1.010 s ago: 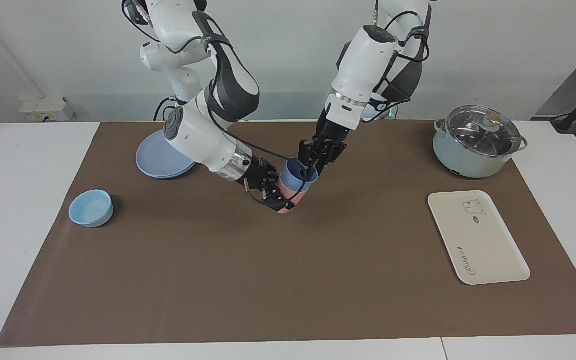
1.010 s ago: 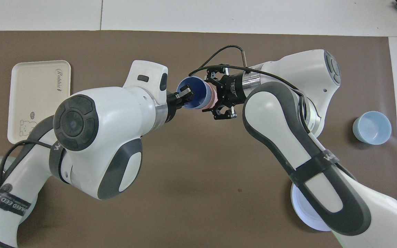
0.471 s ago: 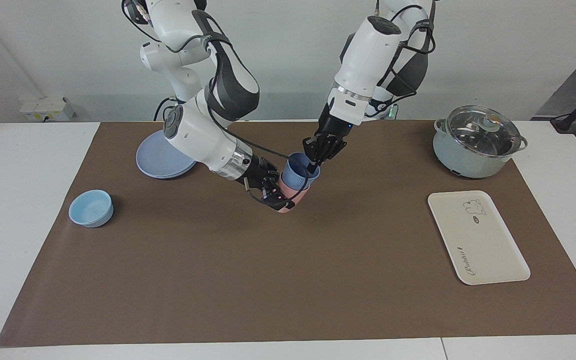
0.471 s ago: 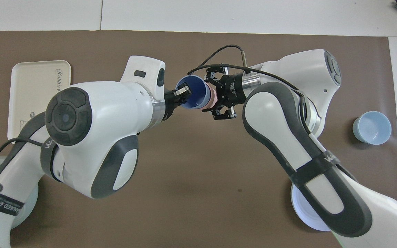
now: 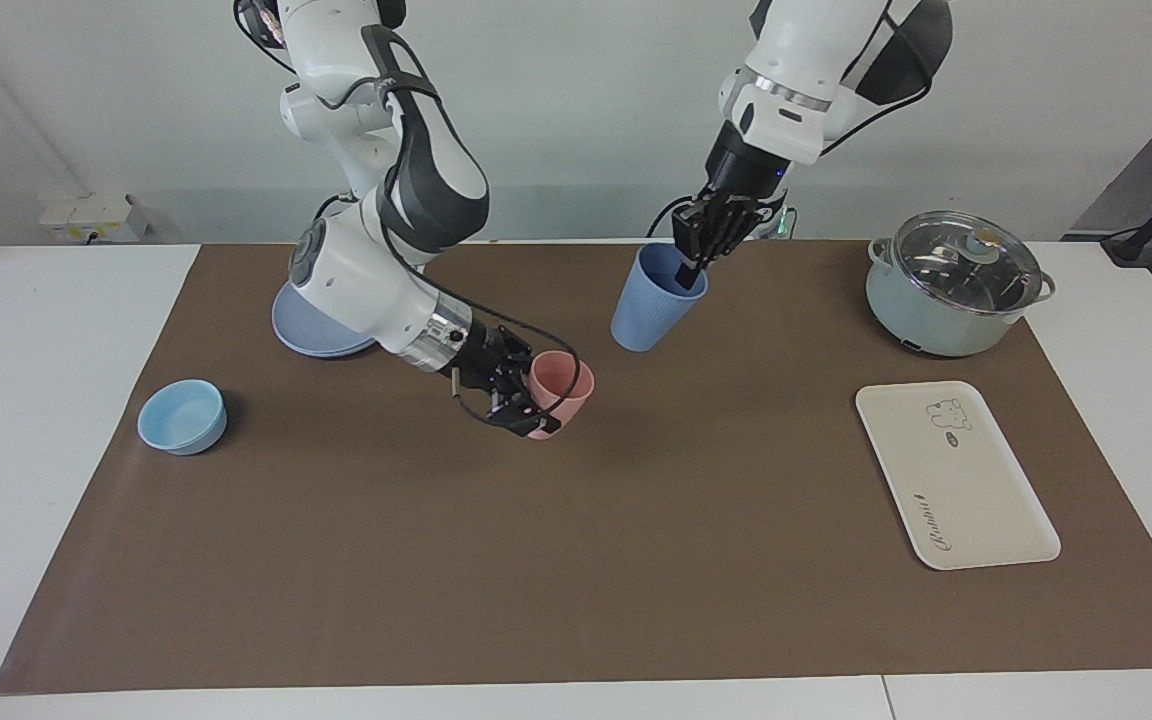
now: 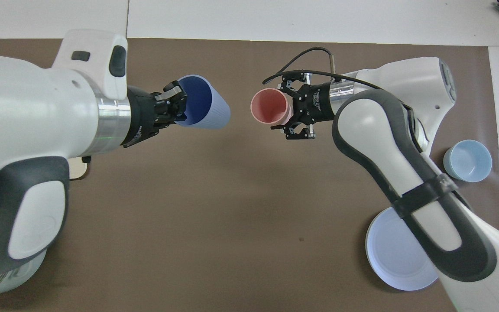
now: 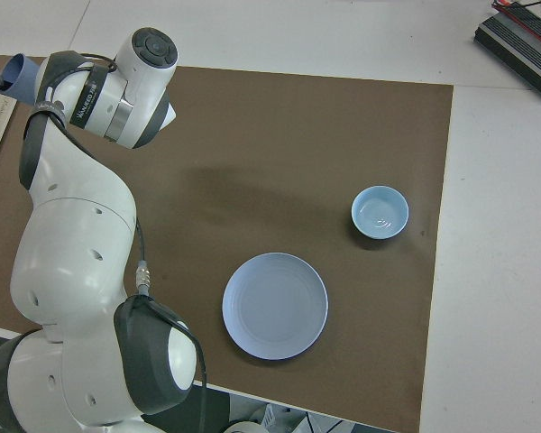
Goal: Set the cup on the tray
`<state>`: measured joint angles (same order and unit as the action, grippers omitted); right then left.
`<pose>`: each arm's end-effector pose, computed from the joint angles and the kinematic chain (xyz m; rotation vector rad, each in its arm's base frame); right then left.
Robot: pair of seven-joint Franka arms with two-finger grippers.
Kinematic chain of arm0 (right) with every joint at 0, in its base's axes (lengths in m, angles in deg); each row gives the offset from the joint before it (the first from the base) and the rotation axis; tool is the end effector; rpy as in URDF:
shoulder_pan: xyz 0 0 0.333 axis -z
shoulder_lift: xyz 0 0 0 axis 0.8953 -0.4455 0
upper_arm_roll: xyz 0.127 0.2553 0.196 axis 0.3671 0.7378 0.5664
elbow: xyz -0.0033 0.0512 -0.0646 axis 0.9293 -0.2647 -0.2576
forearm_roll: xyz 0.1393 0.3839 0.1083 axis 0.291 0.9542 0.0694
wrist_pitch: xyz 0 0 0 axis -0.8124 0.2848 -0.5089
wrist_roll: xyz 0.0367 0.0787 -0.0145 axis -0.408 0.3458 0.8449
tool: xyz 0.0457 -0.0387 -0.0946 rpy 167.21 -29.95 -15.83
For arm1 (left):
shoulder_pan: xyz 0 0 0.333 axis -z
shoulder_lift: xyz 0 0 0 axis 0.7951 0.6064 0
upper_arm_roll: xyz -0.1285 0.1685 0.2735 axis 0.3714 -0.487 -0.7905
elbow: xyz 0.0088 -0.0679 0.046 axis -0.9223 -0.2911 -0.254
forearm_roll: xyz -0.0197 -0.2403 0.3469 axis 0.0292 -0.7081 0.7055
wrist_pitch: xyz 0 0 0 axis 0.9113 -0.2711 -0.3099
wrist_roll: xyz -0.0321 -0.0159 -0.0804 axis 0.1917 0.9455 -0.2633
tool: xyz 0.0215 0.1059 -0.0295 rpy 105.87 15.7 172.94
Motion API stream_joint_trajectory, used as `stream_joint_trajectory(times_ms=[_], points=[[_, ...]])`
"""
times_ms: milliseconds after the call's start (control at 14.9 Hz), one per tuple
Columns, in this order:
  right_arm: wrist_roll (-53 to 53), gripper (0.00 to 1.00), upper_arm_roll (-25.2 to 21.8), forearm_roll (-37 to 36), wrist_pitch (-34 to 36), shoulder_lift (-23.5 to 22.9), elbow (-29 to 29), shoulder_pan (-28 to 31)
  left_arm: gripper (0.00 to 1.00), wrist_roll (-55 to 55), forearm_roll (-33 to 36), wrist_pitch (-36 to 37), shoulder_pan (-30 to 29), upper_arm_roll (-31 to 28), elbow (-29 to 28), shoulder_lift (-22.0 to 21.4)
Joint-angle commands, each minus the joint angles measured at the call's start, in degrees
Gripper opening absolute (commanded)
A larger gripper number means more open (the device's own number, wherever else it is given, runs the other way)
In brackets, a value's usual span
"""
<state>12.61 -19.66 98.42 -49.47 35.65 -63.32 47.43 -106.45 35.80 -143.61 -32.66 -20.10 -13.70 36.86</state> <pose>0.6843 0.2176 0.4490 -1.7545 1.6624 0.5746 0.5539 -0.2670 0.6821 2.6715 0.6987 0.2328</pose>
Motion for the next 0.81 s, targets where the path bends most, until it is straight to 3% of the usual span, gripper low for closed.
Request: stream_joint_trajectory(times_ms=[0, 135, 404, 538, 740], points=[[6.3, 0.0, 0.5, 6.3, 4.8, 0.3, -2.0, 6.5, 0.0, 10.6, 0.8, 1.2, -7.4, 0.5, -4.2, -2.0], [10.3, 0.0, 0.5, 6.5, 7.1, -0.4, -3.3, 10.4, 0.0, 20.9, 0.8, 0.3, -13.9, 0.5, -7.8, -3.2], [18.8, 0.0, 0.5, 6.5, 15.0, -6.3, -2.8, 20.5, 0.0, 40.9, 0.5, -5.3, -26.2, 0.5, -13.9, -3.4], [20.3, 0.0, 0.5, 6.4, 15.2, -7.9, -2.8, 23.4, 0.0, 44.2, 0.5, -10.5, -29.2, 0.4, -15.4, -0.6], [21.0, 0.0, 0.5, 7.1, 15.9, -10.3, -2.7, 25.8, 0.0, 53.0, 0.2, -21.3, -35.5, 0.5, -17.5, 7.4]])
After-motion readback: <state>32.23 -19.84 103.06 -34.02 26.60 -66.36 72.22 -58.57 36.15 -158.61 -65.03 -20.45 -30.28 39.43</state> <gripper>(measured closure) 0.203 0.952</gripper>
